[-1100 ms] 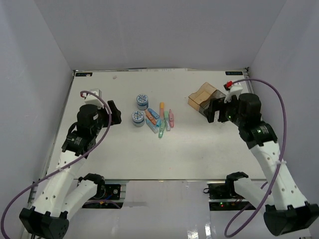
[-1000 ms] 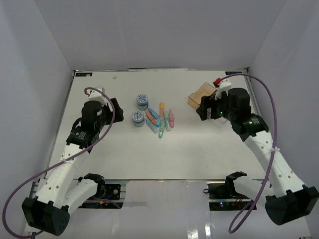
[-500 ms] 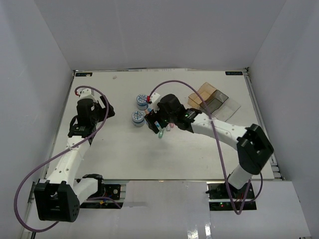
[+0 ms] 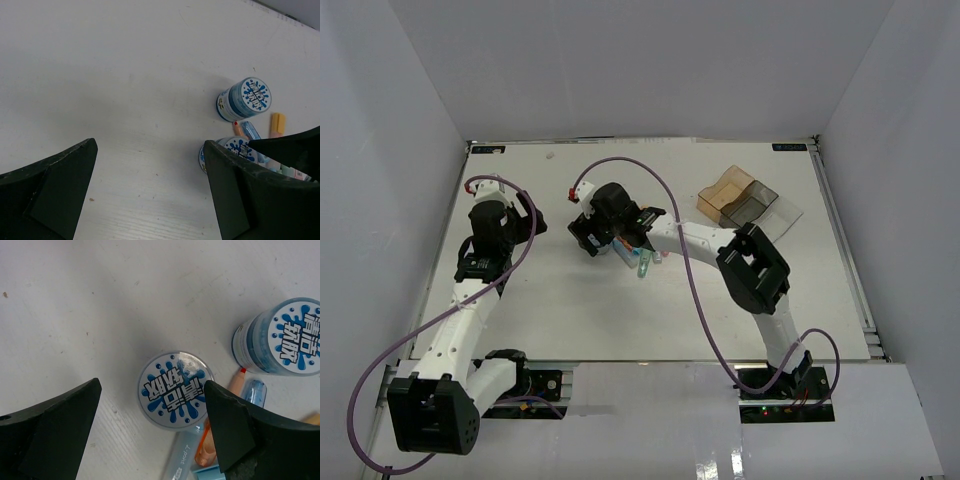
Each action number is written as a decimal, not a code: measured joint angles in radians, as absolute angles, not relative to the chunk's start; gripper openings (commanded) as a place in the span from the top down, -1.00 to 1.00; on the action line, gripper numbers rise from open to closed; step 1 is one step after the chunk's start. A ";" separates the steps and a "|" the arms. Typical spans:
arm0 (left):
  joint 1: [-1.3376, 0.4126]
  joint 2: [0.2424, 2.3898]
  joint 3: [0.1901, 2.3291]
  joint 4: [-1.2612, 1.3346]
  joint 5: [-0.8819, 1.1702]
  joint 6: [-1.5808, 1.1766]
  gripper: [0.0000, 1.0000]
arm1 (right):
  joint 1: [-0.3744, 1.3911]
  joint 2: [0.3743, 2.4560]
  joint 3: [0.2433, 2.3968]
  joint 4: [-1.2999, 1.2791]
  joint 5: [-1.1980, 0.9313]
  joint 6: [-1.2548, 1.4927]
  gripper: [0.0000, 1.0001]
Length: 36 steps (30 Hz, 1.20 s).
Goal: Sort the stationery into containers
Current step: Pick up the stationery from the center of the board.
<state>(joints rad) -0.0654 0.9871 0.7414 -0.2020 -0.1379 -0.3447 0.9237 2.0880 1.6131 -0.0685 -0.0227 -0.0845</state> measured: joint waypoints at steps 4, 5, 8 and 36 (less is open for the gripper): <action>-0.065 0.987 0.741 -0.202 -0.138 -0.345 -0.96 | 0.926 2.132 1.654 -0.068 -0.014 -0.084 -0.81; -0.065 0.988 0.741 -0.202 -0.138 -0.345 -0.96 | 0.926 2.136 1.661 -0.068 -0.008 -0.083 -0.82; -0.065 0.992 0.741 -0.202 -0.135 -0.345 -0.96 | 0.926 2.150 1.675 -0.068 0.010 -0.082 -0.83; -0.065 1.006 0.741 -0.204 -0.114 -0.345 -0.96 | 0.933 2.086 1.563 0.039 0.106 -0.086 -0.80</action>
